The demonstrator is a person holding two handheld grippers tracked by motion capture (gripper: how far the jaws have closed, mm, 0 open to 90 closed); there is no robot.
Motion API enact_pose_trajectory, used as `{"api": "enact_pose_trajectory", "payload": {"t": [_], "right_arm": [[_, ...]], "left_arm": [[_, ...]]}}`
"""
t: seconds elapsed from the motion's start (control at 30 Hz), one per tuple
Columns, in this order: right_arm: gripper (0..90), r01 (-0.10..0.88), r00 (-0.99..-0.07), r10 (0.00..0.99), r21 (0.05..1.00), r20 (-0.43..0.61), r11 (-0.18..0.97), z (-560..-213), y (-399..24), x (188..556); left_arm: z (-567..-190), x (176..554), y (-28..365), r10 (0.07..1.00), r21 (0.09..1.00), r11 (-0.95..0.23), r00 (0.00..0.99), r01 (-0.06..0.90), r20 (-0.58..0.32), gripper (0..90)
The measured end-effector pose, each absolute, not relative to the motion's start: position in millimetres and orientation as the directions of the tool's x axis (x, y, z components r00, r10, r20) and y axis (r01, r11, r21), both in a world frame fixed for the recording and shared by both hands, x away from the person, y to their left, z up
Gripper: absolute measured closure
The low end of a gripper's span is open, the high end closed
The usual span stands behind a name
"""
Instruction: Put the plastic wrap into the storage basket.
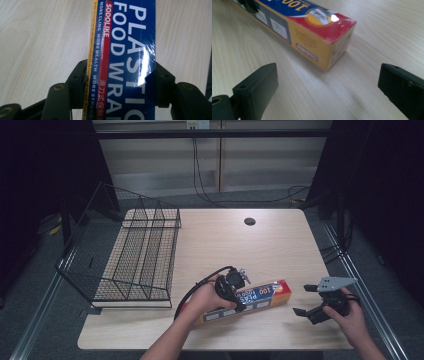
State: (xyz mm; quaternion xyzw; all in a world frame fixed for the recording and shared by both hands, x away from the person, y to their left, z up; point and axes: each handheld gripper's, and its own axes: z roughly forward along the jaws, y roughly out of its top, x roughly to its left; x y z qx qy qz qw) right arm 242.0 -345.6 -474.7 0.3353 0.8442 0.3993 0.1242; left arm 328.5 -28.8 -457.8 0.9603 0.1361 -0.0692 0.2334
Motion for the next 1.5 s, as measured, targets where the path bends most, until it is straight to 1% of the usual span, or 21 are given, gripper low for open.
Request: {"api": "enact_pose_trajectory", "payload": {"t": [0.07,0.1,0.13,0.17,0.2,0.27,0.3,0.33,0.37,0.47,0.6,0.77,0.8,0.87,0.9,0.97,1.0,1.13,1.27,1.5], "right_arm": [[2.8,0.466,-0.745,0.665,0.758,0.058,0.456,-475,-346,242],[2.8,0.465,-0.744,0.666,0.760,0.058,0.453,-474,-346,242],[2.8,0.465,-0.744,0.666,0.760,0.058,0.453,-474,-346,242],[2.8,0.465,-0.745,0.665,0.759,0.055,0.457,-475,-345,242],[2.8,0.465,-0.745,0.665,0.759,0.055,0.457,-475,-345,242],[2.8,0.473,-0.737,0.674,0.756,0.057,0.453,-475,-345,243],[2.8,0.470,-0.737,0.673,0.761,0.060,0.447,-475,-345,243],[2.8,0.470,-0.737,0.673,0.761,0.060,0.447,-475,-345,243],[2.7,0.466,-0.740,0.670,0.763,0.059,0.448,-475,-344,243],[2.6,0.458,-0.745,0.665,0.766,0.053,0.451,-474,-342,243],[2.7,0.466,-0.740,0.670,0.760,0.053,0.454,-475,-339,243],[2.6,0.470,-0.723,0.689,0.767,0.051,0.437,-474,-341,244],[2.6,0.470,-0.723,0.689,0.767,0.051,0.437,-474,-341,244],[2.6,0.472,-0.721,0.691,0.766,0.050,0.437,-474,-342,244],[2.6,0.472,-0.721,0.691,0.766,0.050,0.437,-474,-342,244],[2.6,0.475,-0.717,0.695,0.766,0.051,0.434,-474,-341,244],[2.6,0.473,-0.719,0.694,0.766,0.050,0.435,-474,-341,244],[2.6,0.472,-0.721,0.691,0.766,0.050,0.437,-474,-339,244],[2.6,0.469,-0.722,0.690,0.764,0.044,0.442,-474,-338,244],[2.7,0.470,-0.721,0.691,0.766,0.046,0.439,-473,-338,243]], "left_arm": [[-457,330,-28,0.231,0.419,-0.857,0.951,0.299,-0.207,42.8],[-454,333,-25,0.262,0.417,-0.844,0.938,0.336,-0.227,43.0],[-454,333,-25,0.262,0.417,-0.844,0.938,0.336,-0.227,43.0],[-450,338,-21,0.265,0.397,-0.854,0.938,0.336,-0.224,43.0],[-450,338,-21,0.265,0.397,-0.854,0.938,0.336,-0.224,43.1],[-444,340,-17,0.297,0.407,-0.841,0.933,0.357,-0.205,43.1],[-441,342,-16,0.289,0.399,-0.850,0.937,0.345,-0.196,43.1],[-440,344,-14,0.293,0.412,-0.841,0.936,0.349,-0.196,43.1],[-437,344,-13,0.314,0.424,-0.824,0.925,0.377,-0.212,43.2],[-428,349,-9,0.338,0.429,-0.810,0.916,0.401,-0.218,43.2],[-411,354,-4,0.360,0.421,-0.812,0.915,0.404,-0.183,43.2],[-389,362,8,0.416,0.442,-0.772,0.889,0.456,-0.191,43.2],[-389,362,8,0.416,0.442,-0.772,0.889,0.456,-0.191,43.3],[-379,366,15,0.444,0.439,-0.761,0.877,0.478,-0.186,43.3],[-379,366,15,0.444,0.439,-0.761,0.877,0.478,-0.186,43.3],[-371,370,21,0.477,0.439,-0.743,0.860,0.504,-0.180,43.3],[-371,370,21,0.477,0.439,-0.743,0.860,0.504,-0.180,43.3],[-363,377,29,0.531,0.436,-0.713,0.829,0.550,-0.177,43.3],[-352,383,37,0.566,0.427,-0.697,0.808,0.576,-0.167,43.3],[-334,393,46,0.604,0.428,-0.672,0.782,0.604,-0.155,43.4]]}}
